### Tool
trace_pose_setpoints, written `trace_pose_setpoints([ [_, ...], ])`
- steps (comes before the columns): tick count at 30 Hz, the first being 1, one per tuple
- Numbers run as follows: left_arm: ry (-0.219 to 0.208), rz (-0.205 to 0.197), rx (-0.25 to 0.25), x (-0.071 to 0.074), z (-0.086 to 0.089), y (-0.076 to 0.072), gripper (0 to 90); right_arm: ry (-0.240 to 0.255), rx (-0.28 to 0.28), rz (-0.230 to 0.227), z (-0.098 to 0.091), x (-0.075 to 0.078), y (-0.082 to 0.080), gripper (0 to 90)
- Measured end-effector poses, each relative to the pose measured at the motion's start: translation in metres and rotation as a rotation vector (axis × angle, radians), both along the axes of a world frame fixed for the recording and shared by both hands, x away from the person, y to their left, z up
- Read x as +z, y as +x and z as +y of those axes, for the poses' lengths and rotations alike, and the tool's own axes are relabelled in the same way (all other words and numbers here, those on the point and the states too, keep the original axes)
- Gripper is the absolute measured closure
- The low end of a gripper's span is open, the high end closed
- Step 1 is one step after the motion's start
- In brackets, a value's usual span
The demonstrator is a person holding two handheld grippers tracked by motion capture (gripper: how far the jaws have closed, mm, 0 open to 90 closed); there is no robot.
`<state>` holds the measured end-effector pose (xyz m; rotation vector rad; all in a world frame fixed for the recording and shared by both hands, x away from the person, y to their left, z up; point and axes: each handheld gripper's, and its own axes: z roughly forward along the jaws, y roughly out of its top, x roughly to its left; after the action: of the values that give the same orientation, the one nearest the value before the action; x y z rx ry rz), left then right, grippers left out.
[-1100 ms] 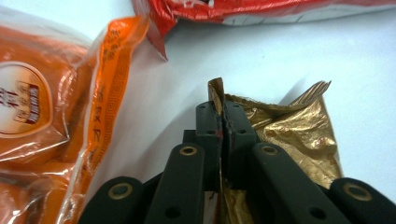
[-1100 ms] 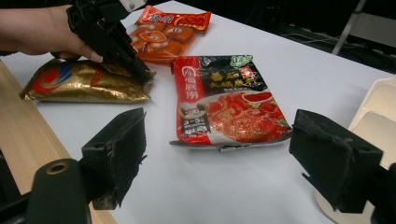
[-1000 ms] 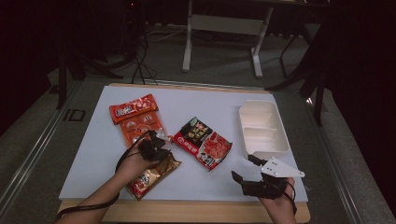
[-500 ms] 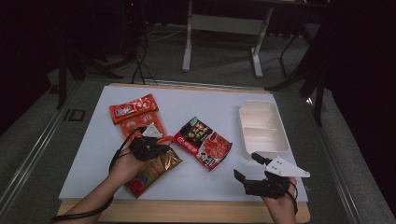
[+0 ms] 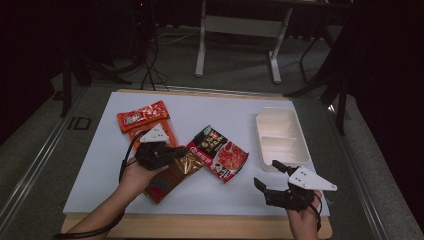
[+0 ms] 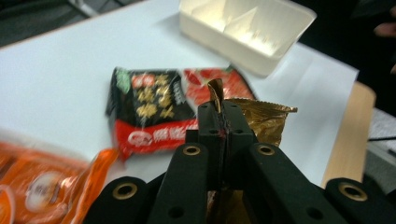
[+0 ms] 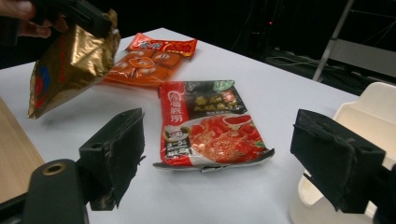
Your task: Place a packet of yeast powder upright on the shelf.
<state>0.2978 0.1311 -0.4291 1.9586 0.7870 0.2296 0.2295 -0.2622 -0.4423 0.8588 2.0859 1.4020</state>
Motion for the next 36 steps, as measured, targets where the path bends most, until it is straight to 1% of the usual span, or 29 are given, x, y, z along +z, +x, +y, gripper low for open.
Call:
trace_pose_setpoints([
  [1, -0.019, -0.002, -0.009, 0.002, -0.001, 0.0, 88.7, -0.008, -0.006, 0.008, 0.0, 0.0, 0.001, 15.6],
  [2, -0.037, -0.001, -0.02, 0.003, -0.002, 0.0, 88.7, -0.013, -0.008, 0.022, 0.0, 0.001, 0.001, 16.6],
  [3, -0.052, -0.008, -0.022, 0.004, -0.002, 0.001, 88.7, -0.011, -0.008, 0.047, 0.0, 0.002, 0.001, 17.9],
  [4, -0.074, -0.007, -0.032, 0.006, -0.004, 0.002, 88.7, -0.009, -0.007, 0.087, 0.001, 0.004, 0.002, 17.8],
  [5, -0.083, -0.014, -0.038, 0.007, -0.005, 0.003, 88.7, 0.016, 0.004, 0.121, 0.0, 0.005, 0.003, 16.2],
  [6, -0.087, -0.021, -0.043, 0.007, -0.006, 0.003, 88.7, 0.037, 0.002, 0.132, 0.0, 0.006, 0.003, 14.6],
  [7, -0.095, -0.031, -0.055, 0.008, -0.007, 0.004, 88.7, 0.047, 0.002, 0.136, 0.001, 0.007, 0.004, 14.1],
  [8, -0.098, -0.04, -0.056, 0.008, -0.01, 0.004, 88.7, 0.049, 0.004, 0.143, 0.001, 0.008, 0.005, 13.1],
  [9, -0.095, -0.052, -0.056, 0.008, -0.012, 0.004, 88.7, 0.046, -0.002, 0.141, 0.002, 0.009, 0.005, 12.1],
  [10, -0.103, -0.058, -0.059, 0.007, -0.014, 0.005, 88.7, 0.04, -0.008, 0.137, 0.003, 0.01, 0.006, 11.2],
  [11, -0.11, -0.059, -0.057, 0.007, -0.015, 0.006, 88.7, 0.035, 0.004, 0.136, 0.003, 0.012, 0.006, 10.8],
  [12, -0.117, -0.057, -0.057, 0.006, -0.016, 0.007, 88.7, 0.028, 0.001, 0.129, 0.004, 0.013, 0.007, 10.7],
  [13, -0.133, -0.064, -0.06, 0.006, -0.017, 0.009, 88.7, 0.035, -0.004, 0.126, 0.005, 0.014, 0.007, 10.7],
  [15, -0.133, -0.064, -0.06, 0.006, -0.017, 0.009, 88.7, 0.038, 0.005, 0.13, 0.006, 0.016, 0.007, 10.7],
  [16, -0.183, -0.071, -0.053, 0.006, -0.022, 0.014, 88.7, 0.033, 0.0, 0.117, 0.008, 0.02, 0.008, 10.3],
  [17, -0.191, -0.077, -0.043, 0.007, -0.024, 0.015, 88.7, 0.051, 0.009, 0.123, 0.008, 0.023, 0.01, 10.4],
  [18, -0.201, -0.079, -0.044, 0.008, -0.026, 0.016, 88.7, 0.067, 0.01, 0.122, 0.008, 0.025, 0.011, 10.7],
  [19, -0.22, -0.087, -0.037, 0.008, -0.027, 0.017, 88.7, 0.077, 0.012, 0.118, 0.007, 0.029, 0.013, 12.7],
  [22, -0.255, -0.109, -0.024, 0.012, -0.032, 0.018, 88.7, 0.091, 0.015, 0.072, 0.009, 0.041, 0.015, 14.5],
  [24, -0.285, -0.126, -0.012, 0.015, -0.033, 0.02, 88.8, 0.094, 0.021, 0.053, 0.013, 0.049, 0.018, 14.5],
  [25, -0.293, -0.136, -0.003, 0.016, -0.033, 0.02, 88.7, 0.101, 0.029, 0.047, 0.015, 0.053, 0.02, 14.5],
  [27, -0.325, -0.154, 0.006, 0.018, -0.035, 0.022, 88.7, 0.117, 0.047, 0.043, 0.019, 0.058, 0.025, 14.5],
  [28, -0.331, -0.171, 0.014, 0.019, -0.035, 0.022, 88.7, 0.122, 0.06, 0.042, 0.024, 0.061, 0.028, 14.5],
  [29, -0.338, -0.179, 0.021, 0.019, -0.036, 0.023, 88.7, 0.117, 0.073, 0.041, 0.028, 0.062, 0.032, 14.5],
  [30, -0.361, -0.184, 0.029, 0.018, -0.036, 0.024, 88.7, 0.115, 0.078, 0.043, 0.031, 0.063, 0.034, 14.5],
  [32, -0.363, -0.186, 0.039, 0.017, -0.038, 0.026, 88.7, 0.115, 0.103, 0.06, 0.04, 0.062, 0.043, 15.1],
  [33, -0.371, -0.186, 0.041, 0.016, -0.039, 0.027, 88.7, 0.112, 0.112, 0.07, 0.044, 0.061, 0.047, 16.5],
  [35, -0.379, -0.195, 0.044, 0.015, -0.041, 0.028, 88.7, 0.123, 0.129, 0.084, 0.051, 0.059, 0.056, 19.2],
  [36, -0.384, -0.188, 0.041, 0.013, -0.043, 0.029, 88.7, 0.126, 0.135, 0.091, 0.053, 0.058, 0.059, 20.2],
])
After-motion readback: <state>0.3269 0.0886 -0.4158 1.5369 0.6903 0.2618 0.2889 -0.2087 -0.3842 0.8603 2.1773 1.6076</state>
